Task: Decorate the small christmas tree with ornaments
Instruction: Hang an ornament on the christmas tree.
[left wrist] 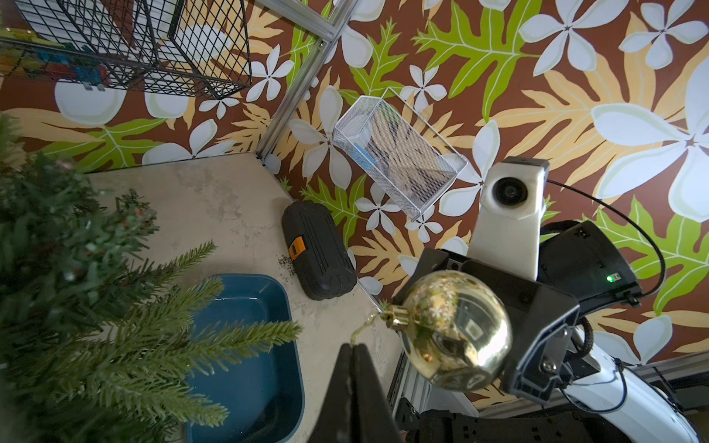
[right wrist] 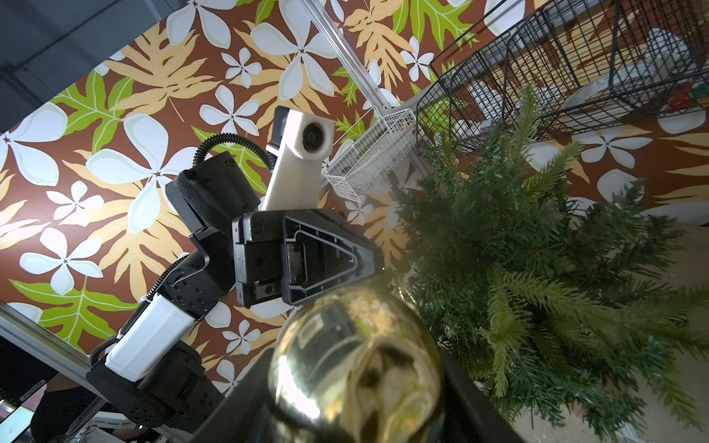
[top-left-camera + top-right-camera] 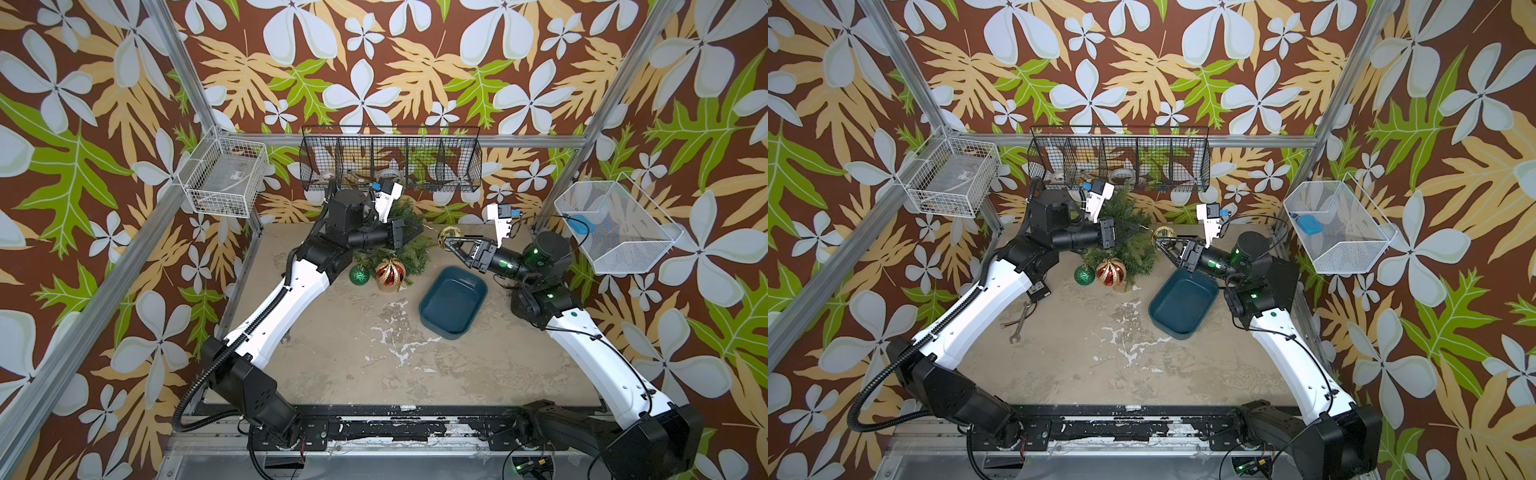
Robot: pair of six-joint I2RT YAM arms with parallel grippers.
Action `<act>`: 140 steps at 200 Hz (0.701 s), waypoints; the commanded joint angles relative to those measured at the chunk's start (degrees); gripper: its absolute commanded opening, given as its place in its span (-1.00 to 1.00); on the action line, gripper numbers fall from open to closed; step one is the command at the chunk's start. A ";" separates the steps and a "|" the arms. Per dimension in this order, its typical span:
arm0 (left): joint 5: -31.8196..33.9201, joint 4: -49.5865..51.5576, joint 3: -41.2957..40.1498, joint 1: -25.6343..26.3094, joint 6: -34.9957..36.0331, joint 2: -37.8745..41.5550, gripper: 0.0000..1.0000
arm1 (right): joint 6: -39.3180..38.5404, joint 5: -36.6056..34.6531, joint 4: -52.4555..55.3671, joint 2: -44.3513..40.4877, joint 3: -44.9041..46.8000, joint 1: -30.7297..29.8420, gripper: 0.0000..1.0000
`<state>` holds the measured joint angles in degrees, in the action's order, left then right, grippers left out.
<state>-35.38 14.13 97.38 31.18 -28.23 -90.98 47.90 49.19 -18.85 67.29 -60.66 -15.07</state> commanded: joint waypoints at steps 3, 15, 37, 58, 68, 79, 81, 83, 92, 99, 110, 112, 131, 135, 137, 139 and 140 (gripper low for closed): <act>0.91 5.09 2.52 0.79 2.27 -1.35 -1.00 | 0.45 -1.21 -2.91 -0.38 0.93 0.52 0.21; 0.91 5.76 3.06 0.98 2.26 -1.81 -1.00 | 0.94 -1.22 -3.71 -0.40 1.77 0.65 0.21; 1.12 7.66 4.25 1.42 3.09 -2.64 -1.00 | 1.28 -1.77 -4.65 -0.67 3.02 1.20 0.21; 1.72 9.56 5.93 1.74 3.68 -3.66 -1.00 | 3.43 -1.82 -7.12 -0.93 4.64 3.03 0.21; 2.12 10.27 6.68 1.87 3.88 -4.06 -1.00 | 3.93 -1.62 -7.93 -1.02 5.16 3.68 0.21; 2.27 11.36 7.89 2.04 4.18 -4.82 -1.00 | 4.10 -1.31 -8.00 -0.97 5.42 3.91 0.21; 2.29 11.64 8.17 2.09 4.22 -5.00 -1.00 | 4.12 -1.36 -8.03 -0.98 5.46 3.91 0.21; 2.32 11.91 8.41 2.08 4.27 -5.11 -1.00 | 4.13 -1.26 -8.08 -0.94 5.53 3.97 0.21; 2.56 13.23 9.77 2.30 4.62 -6.01 -1.00 | 4.31 -1.24 -8.36 -0.93 5.88 3.91 0.21; 2.52 13.86 10.47 2.46 4.83 -6.54 -1.00 | 4.56 -1.11 -8.72 -0.95 6.21 3.95 0.21; 2.63 14.41 11.22 2.78 4.98 -7.15 -1.00 | 4.94 -0.87 -9.50 -0.85 6.64 3.88 0.21; 2.60 14.54 11.37 2.82 5.01 -7.23 -1.00 | 5.06 -0.85 -9.64 -0.84 6.68 3.88 0.21; 2.97 15.14 11.66 3.01 5.20 -7.63 -1.00 | 5.58 -0.46 -10.29 -0.42 6.73 3.93 0.21; 3.07 15.14 11.60 3.01 5.24 -7.63 -1.00 | 5.70 -0.34 -10.53 -0.32 6.83 3.91 0.21; 3.09 15.20 11.56 3.01 5.32 -7.70 -1.00 | 5.71 -0.33 -10.58 -0.25 6.82 3.86 0.21; 3.05 15.22 11.59 2.99 5.30 -7.67 -1.00 | 5.76 -0.26 -10.65 -0.21 6.84 3.88 0.21; 3.08 15.22 11.60 3.00 5.29 -7.70 -1.00 | 5.78 -0.25 -10.67 -0.22 6.81 3.89 0.21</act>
<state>-33.01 27.66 108.51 34.00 -24.14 -98.52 52.49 48.05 -25.85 66.67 -53.80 -11.22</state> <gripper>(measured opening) 0.058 0.607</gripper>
